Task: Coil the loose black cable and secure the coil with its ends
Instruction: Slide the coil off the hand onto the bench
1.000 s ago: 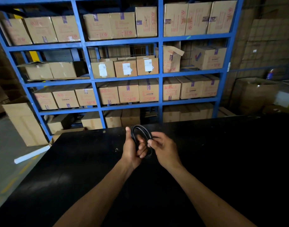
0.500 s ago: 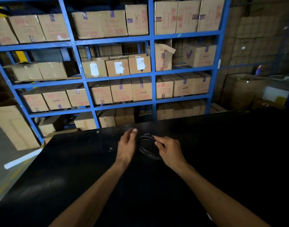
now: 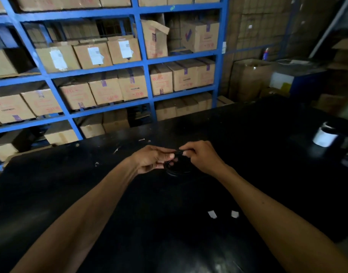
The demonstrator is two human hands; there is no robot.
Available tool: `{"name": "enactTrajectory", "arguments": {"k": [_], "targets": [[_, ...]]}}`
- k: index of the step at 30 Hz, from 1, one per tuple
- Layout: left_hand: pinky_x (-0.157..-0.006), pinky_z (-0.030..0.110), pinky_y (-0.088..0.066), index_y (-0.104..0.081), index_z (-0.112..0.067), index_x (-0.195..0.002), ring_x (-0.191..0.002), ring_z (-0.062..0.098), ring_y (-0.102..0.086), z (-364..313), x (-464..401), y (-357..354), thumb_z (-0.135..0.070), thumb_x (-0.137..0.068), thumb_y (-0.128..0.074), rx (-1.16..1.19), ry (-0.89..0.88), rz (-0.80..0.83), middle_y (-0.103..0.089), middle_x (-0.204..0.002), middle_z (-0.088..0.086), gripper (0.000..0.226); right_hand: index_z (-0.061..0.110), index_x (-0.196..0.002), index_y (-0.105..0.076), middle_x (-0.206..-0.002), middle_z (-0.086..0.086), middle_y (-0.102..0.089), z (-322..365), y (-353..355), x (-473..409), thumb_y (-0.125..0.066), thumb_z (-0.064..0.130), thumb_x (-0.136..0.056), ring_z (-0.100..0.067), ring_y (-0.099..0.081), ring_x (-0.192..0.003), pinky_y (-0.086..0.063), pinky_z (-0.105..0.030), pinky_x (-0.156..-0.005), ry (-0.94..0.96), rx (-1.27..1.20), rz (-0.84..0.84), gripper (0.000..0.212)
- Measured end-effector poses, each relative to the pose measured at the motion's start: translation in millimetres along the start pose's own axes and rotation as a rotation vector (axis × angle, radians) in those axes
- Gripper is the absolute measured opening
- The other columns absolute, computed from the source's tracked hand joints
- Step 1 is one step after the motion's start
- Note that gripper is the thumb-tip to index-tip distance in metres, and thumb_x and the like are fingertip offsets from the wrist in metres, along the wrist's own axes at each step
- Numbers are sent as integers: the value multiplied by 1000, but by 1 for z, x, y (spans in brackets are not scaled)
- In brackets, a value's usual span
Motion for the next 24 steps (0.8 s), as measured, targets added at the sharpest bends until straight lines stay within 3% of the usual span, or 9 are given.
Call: {"name": "enactTrajectory", "arguments": {"k": [3, 5, 9, 11, 13, 16, 18, 21, 24], "targets": [[-82, 29, -57, -76, -7, -103, -79, 18, -69, -3, -20, -34, -3, -87, -70, -60, -86, -58, -77, -89, 11, 17, 14, -113, -77, -103, -3, -77, -36, 23, 9, -66, 11, -93, -9, -66, -90, -43, -10, -71, -86, -38, -24, 23], [-71, 24, -57, -76, -3, -102, -75, 18, -66, -7, -30, -55, -3, -88, -70, -138, -163, -160, -74, -84, 13, 15, 16, -112, -77, -103, -2, -76, -63, 32, 14, -67, 12, -92, -10, -66, -92, -46, -13, -75, -148, -66, -18, 23], [-80, 29, -58, -76, -5, -106, -84, 20, -71, 2, -54, -100, -8, -88, -72, -283, -200, -204, -77, -92, 13, 19, 20, -112, -77, -107, -1, -75, -123, 38, 29, -66, 14, -93, -10, -67, -97, -55, -28, -88, -317, -163, 19, 22], [-85, 32, -58, -76, -5, -108, -90, 22, -72, 19, -68, -115, -8, -88, -72, -264, -159, -185, -77, -95, 13, 20, 20, -113, -76, -113, -3, -74, -148, 36, 39, -65, 15, -94, -12, -67, -104, -55, -33, -96, -370, -201, 46, 22], [-80, 31, -59, -76, -3, -107, -88, 22, -71, 37, -77, -124, -5, -89, -70, -189, -118, -217, -76, -93, 14, 19, 21, -116, -75, -121, -2, -72, -166, 30, 47, -65, 17, -94, -14, -64, -114, -50, -33, -102, -387, -237, 66, 24], [-66, 21, -54, -75, -1, -104, -80, 18, -68, 67, -88, -125, -1, -90, -68, -107, -83, -329, -73, -85, 10, 16, 23, -126, -70, -125, 3, -68, -190, 16, 55, -68, 25, -93, -11, -62, -116, -46, -20, -93, -394, -286, 59, 33], [-69, 25, -55, -76, -3, -102, -83, 20, -69, 92, -90, -111, -2, -90, -68, -99, -52, -444, -74, -89, 11, 15, 21, -130, -66, -117, 4, -65, -212, 4, 66, -69, 28, -92, -9, -63, -107, -45, -14, -83, -459, -333, 11, 38], [-76, 31, -57, -78, -8, -99, -82, 22, -70, 131, -81, -83, -4, -89, -68, -77, 10, -574, -76, -94, 17, 15, 15, -113, -71, -106, -4, -72, -237, -36, 90, -70, 20, -90, -17, -69, -98, -55, -26, -83, -542, -239, 46, 23], [-80, 35, -58, -78, -9, -101, -86, 31, -73, 160, -66, -61, -7, -88, -70, -59, 60, -660, -77, -96, 18, 16, 15, -102, -71, -104, -9, -75, -242, -100, 115, -68, 24, -88, -27, -71, -101, -54, -31, -84, -552, -10, 289, 17]]}}
Point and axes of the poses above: each hand's wrist, its own x-axis away from the middle knuckle, its own y-axis out of the back of the hand, z = x × y, the point moved 10 cm from there along -x, towards the middle knuckle
